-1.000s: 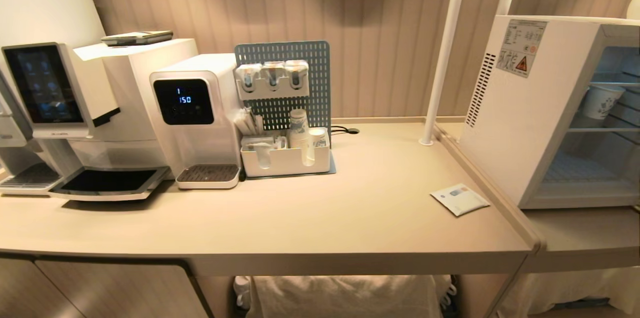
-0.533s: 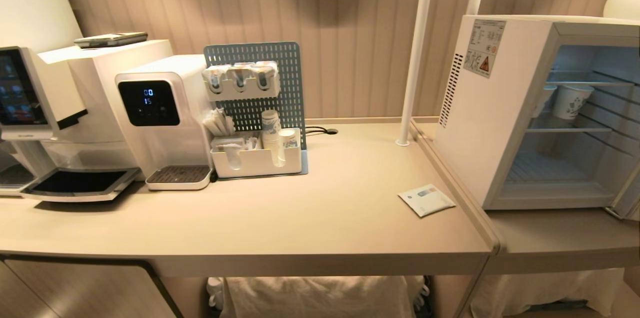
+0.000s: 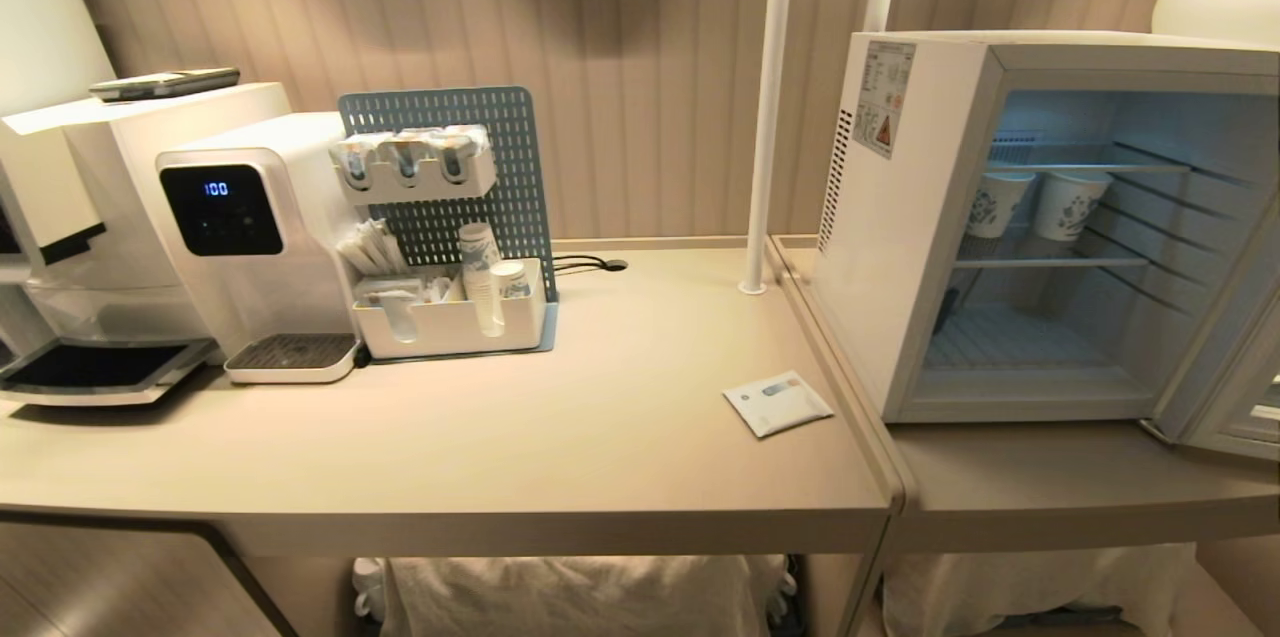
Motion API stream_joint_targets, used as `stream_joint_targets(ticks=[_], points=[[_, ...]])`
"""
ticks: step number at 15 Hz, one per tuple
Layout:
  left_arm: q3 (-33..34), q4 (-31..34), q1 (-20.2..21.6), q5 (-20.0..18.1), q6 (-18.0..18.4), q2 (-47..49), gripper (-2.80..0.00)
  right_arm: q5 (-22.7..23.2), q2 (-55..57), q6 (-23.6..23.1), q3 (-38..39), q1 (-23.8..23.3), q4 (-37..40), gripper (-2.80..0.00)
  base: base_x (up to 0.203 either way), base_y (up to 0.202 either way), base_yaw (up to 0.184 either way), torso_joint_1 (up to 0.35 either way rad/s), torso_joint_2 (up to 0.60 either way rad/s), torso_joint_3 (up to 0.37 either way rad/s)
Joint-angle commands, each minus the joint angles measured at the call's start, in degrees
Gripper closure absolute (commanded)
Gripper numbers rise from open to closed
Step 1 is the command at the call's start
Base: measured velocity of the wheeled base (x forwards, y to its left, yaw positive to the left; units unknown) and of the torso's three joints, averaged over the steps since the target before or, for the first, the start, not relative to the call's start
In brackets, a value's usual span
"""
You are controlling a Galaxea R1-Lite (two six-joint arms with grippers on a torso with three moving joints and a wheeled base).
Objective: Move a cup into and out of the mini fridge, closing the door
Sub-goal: Put the yoghurt in the freezer
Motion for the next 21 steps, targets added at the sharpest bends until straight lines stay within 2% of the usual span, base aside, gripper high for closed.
stream_joint_targets(ticks=[1,14,17,19,21], points=[[0.02,-0.04,-0.02,0.01,-0.02,-0.02,0.00,0.00,0.08,-0.03,0.02,0.00,0.01,0.00,0.000,-0.194,-0.003,-0.002,0.00,0.002],[0.00,-0.04,-0.02,0.01,-0.29,-0.02,0.00,0.00,0.08,-0.03,-0.15,0.00,0.34,0.00,0.000,-0.195,-0.001,0.002,0.00,0.002],[0.01,-0.04,-0.02,0.01,-0.29,-0.02,0.00,0.30,0.43,-1.47,-0.36,0.03,0.80,0.00,0.000,-0.090,0.000,0.004,0.00,-0.001],[0.09,-0.04,-0.02,0.01,-0.29,-0.02,0.00,1.14,4.06,-3.05,-4.45,0.01,0.87,0.00,0.000,0.000,0.000,0.000,0.00,0.000],[0.08,-0.04,-0.02,0.01,-0.29,-0.02,0.00,2.57,13.69,-3.10,-9.74,0.08,0.60,0.00,0.000,0.000,0.000,0.000,0.00,0.000]])
